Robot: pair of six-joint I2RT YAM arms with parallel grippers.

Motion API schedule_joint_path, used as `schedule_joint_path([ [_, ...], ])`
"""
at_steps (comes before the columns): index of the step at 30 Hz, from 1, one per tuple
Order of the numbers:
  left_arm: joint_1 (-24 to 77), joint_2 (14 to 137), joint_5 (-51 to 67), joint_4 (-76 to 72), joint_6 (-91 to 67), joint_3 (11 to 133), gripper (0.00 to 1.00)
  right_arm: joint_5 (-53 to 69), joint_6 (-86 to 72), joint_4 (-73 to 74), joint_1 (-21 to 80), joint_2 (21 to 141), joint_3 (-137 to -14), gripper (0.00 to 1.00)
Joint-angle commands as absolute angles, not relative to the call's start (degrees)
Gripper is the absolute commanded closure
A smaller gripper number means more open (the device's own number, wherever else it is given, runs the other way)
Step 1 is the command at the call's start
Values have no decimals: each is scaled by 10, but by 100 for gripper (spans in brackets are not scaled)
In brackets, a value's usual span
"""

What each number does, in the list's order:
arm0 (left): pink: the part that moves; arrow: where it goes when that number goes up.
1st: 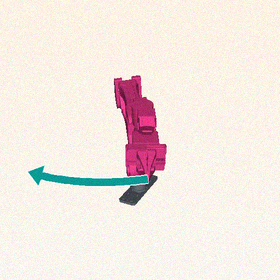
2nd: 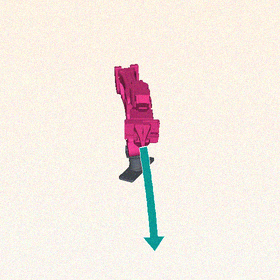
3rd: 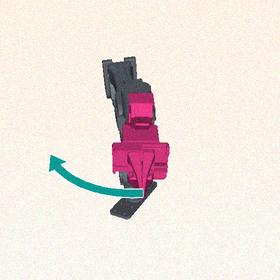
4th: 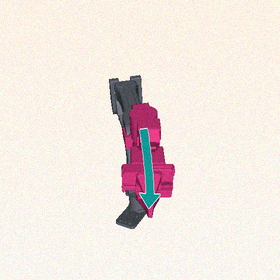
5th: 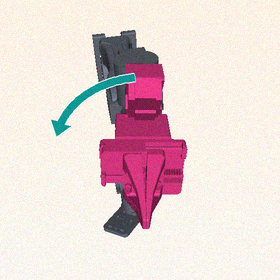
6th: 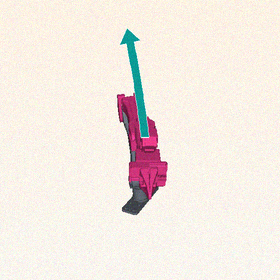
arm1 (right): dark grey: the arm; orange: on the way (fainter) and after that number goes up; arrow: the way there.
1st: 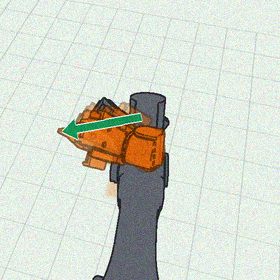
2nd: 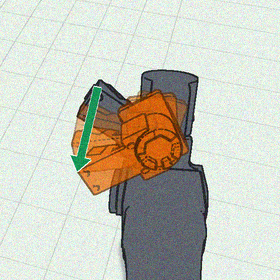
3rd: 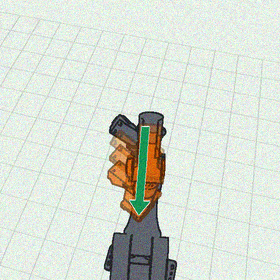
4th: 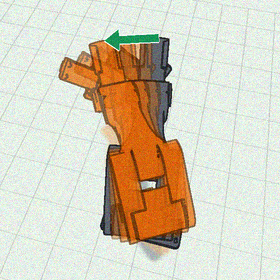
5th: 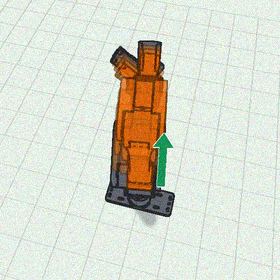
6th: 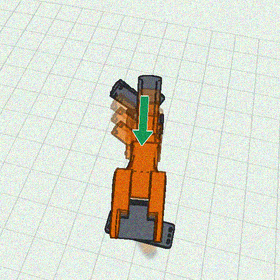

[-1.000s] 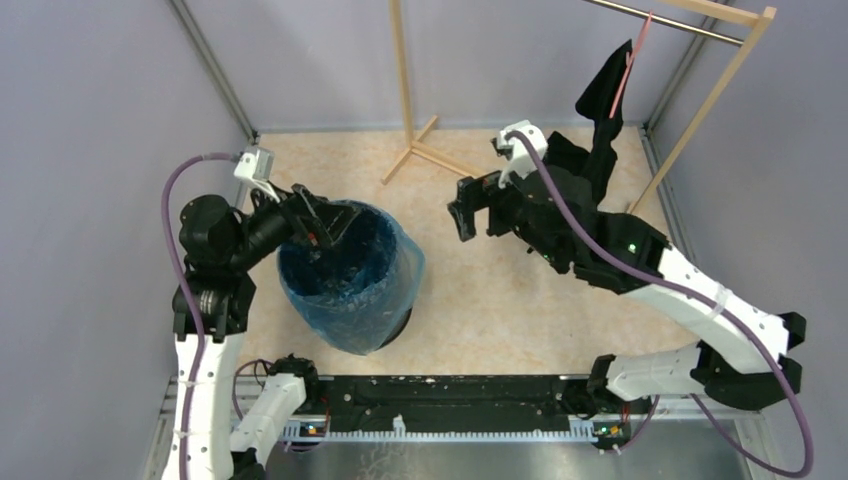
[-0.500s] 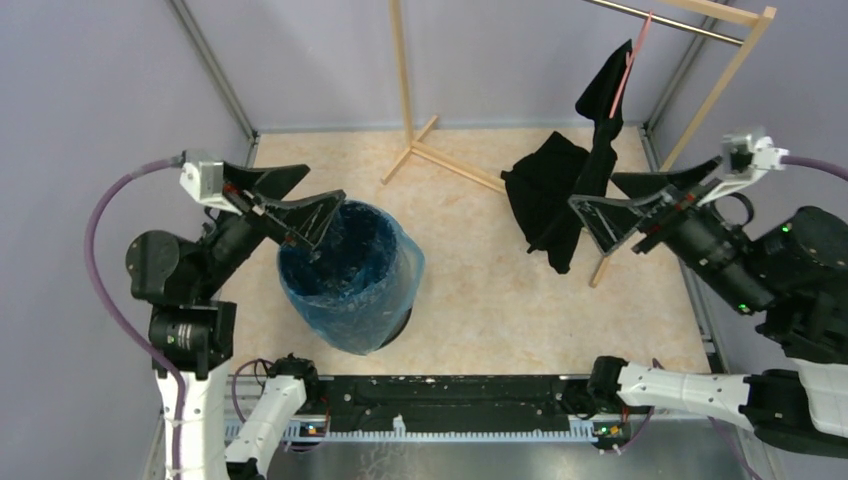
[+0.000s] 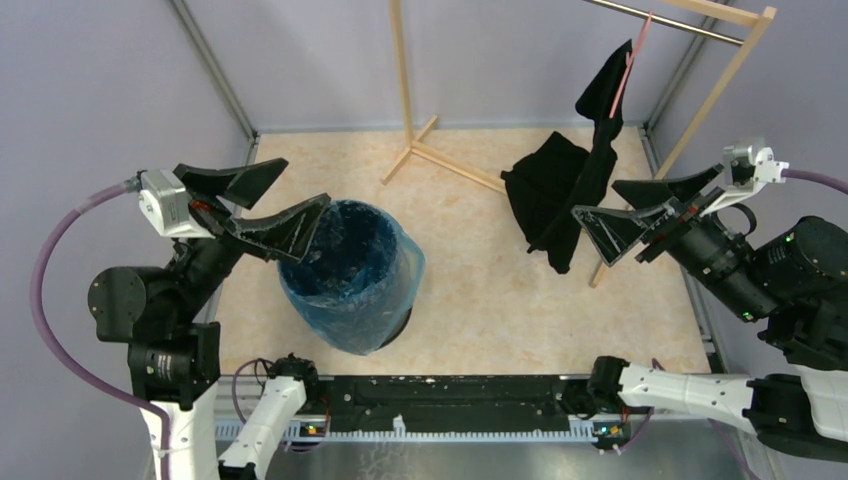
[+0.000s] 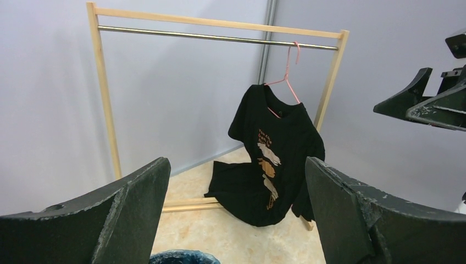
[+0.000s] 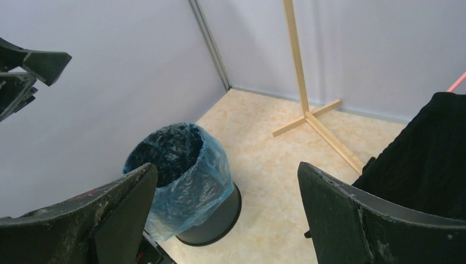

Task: Put the trash bags into the trash bin

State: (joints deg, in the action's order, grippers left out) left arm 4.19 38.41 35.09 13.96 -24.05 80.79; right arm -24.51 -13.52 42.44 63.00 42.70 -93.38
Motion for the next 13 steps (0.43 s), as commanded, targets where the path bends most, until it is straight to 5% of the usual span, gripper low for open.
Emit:
schedule_joint_path([
  [1,51,387,337,137,-218,818,1,-241,-135,399,632,420,-921,1],
  [13,53,378,329,139,-217,800,1,-268,-121,398,632,422,-911,1],
])
